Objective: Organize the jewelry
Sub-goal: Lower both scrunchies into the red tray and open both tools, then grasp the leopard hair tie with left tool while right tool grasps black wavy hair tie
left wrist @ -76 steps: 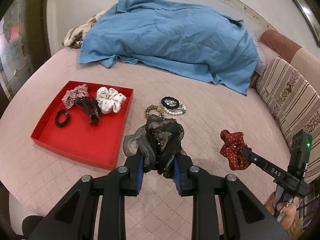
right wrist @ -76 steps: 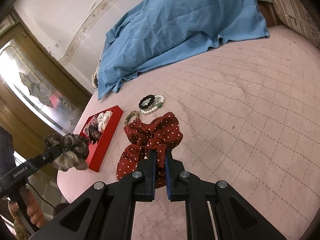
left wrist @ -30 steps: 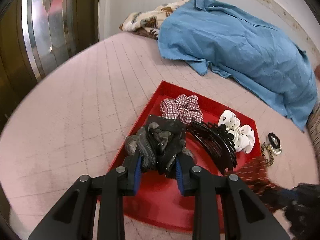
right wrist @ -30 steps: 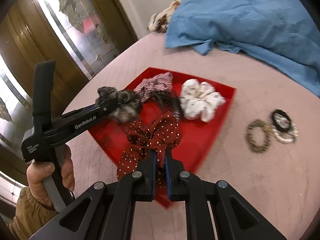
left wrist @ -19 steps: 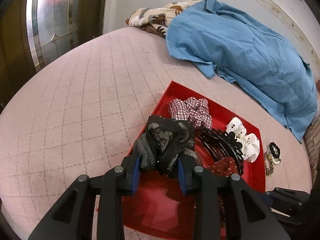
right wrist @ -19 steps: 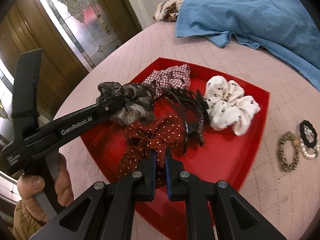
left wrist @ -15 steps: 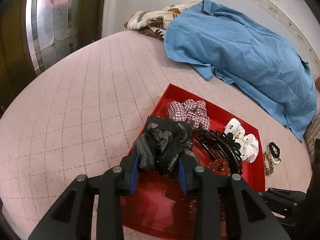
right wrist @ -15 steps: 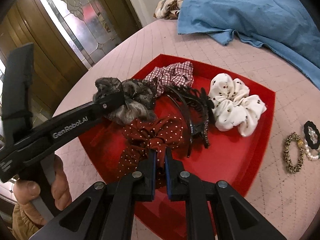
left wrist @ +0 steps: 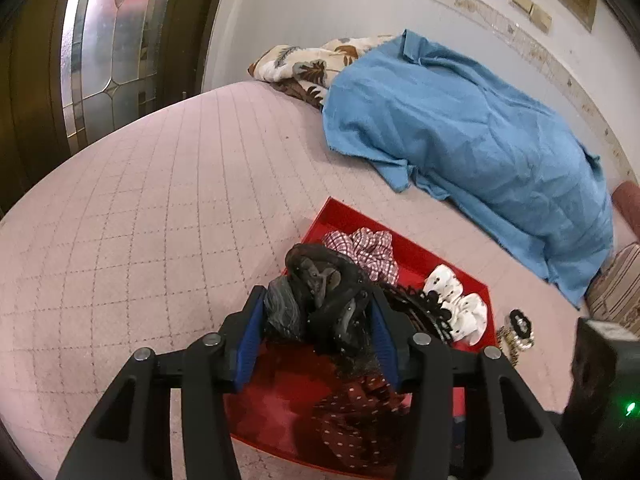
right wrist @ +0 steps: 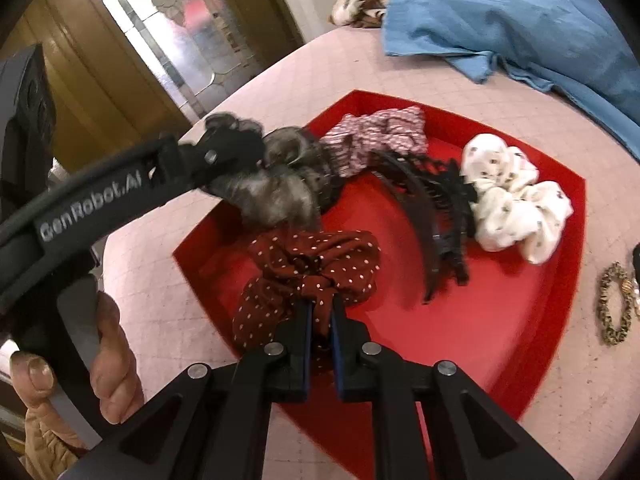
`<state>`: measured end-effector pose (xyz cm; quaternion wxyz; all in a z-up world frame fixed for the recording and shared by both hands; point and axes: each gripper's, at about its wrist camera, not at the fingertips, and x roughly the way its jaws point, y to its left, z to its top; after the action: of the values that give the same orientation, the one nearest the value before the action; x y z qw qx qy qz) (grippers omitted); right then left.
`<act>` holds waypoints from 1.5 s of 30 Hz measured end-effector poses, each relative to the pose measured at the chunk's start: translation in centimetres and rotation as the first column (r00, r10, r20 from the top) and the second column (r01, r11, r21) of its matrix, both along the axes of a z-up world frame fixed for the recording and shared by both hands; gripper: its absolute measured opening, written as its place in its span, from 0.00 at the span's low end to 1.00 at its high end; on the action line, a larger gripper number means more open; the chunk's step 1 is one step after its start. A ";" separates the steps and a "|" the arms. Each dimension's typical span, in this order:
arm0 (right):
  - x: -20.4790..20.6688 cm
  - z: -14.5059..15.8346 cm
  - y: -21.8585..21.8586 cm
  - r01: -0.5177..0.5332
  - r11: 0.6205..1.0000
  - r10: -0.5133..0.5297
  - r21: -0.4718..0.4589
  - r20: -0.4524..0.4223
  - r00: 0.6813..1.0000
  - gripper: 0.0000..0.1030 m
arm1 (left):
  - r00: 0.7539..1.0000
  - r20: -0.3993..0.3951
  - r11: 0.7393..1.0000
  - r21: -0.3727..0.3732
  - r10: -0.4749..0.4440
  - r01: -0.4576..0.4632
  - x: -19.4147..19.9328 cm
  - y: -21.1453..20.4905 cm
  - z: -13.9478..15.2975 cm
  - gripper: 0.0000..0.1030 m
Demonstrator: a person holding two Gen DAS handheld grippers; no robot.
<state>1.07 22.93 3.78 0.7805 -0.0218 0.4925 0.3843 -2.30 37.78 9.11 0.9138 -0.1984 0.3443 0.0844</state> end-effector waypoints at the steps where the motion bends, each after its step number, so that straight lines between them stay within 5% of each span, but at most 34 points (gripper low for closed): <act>1: -0.2 0.0 0.3 -0.010 1.000 0.010 0.003 -0.002 1.000 0.11 | 1.000 0.006 1.000 -0.006 0.002 -0.001 -0.1 0.1 0.1 0.51; 7: -0.6 -0.3 1.8 -0.034 0.999 0.034 0.014 -0.011 0.999 0.11 | 1.000 0.013 0.999 -0.037 0.019 -0.018 -0.2 0.8 0.0 0.66; 11: -0.7 0.0 1.9 -0.028 0.999 0.028 0.023 -0.002 1.000 0.12 | 1.000 0.010 0.999 -0.046 0.025 -0.025 -0.1 1.0 -0.1 0.66; 15: -0.6 0.6 1.0 0.001 0.999 -0.001 0.041 0.004 1.000 0.31 | 0.999 0.022 0.998 -0.059 0.031 -0.030 -0.3 1.2 -0.1 0.67; 23: -1.4 2.0 -0.5 0.025 0.999 -0.026 0.044 0.028 0.999 0.32 | 0.999 0.026 0.995 -0.094 0.020 -0.018 -0.8 1.6 -0.2 0.67; 24: -1.5 2.2 -0.9 0.031 0.999 -0.032 0.045 0.034 0.999 0.32 | 1.000 0.016 0.997 -0.078 0.013 -0.012 -0.8 1.3 -0.2 0.60; 25: -1.6 2.4 -1.3 0.037 0.998 -0.039 0.046 0.038 0.999 0.32 | 1.000 0.008 0.998 -0.068 0.003 -0.002 -0.8 1.0 -0.2 0.40; 27: -1.9 2.9 -2.3 0.054 0.997 -0.056 0.051 0.046 0.997 0.32 | 0.999 -0.017 0.997 -0.066 -0.036 0.035 -0.6 0.3 -0.5 0.17; 33: -2.0 3.7 -5.9 0.124 0.990 -0.127 0.060 0.061 0.990 0.33 | 0.997 -0.054 0.998 -0.009 -0.060 0.060 0.4 -1.2 -1.0 0.17; 35: -1.9 3.6 -7.0 0.151 0.987 -0.154 0.059 0.055 0.987 0.33 | 0.996 -0.081 0.999 -0.003 -0.040 0.040 1.1 -1.0 -1.5 0.20; 39: -2.1 3.7 -9.1 0.198 0.979 -0.201 0.053 0.049 0.978 0.33 | 0.998 -0.064 1.000 -0.003 0.000 0.000 0.8 -0.4 -1.3 0.52; 45: -3.0 4.6 -12.9 0.264 0.963 -0.267 0.052 0.072 0.961 0.44 | 0.999 -0.037 1.000 0.000 0.008 -0.008 -0.8 -0.4 -0.6 0.62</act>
<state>-1.88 10.02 8.43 0.8440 0.0457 0.4520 0.2852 -3.10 37.36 8.48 0.9069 -0.1982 0.3604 0.0915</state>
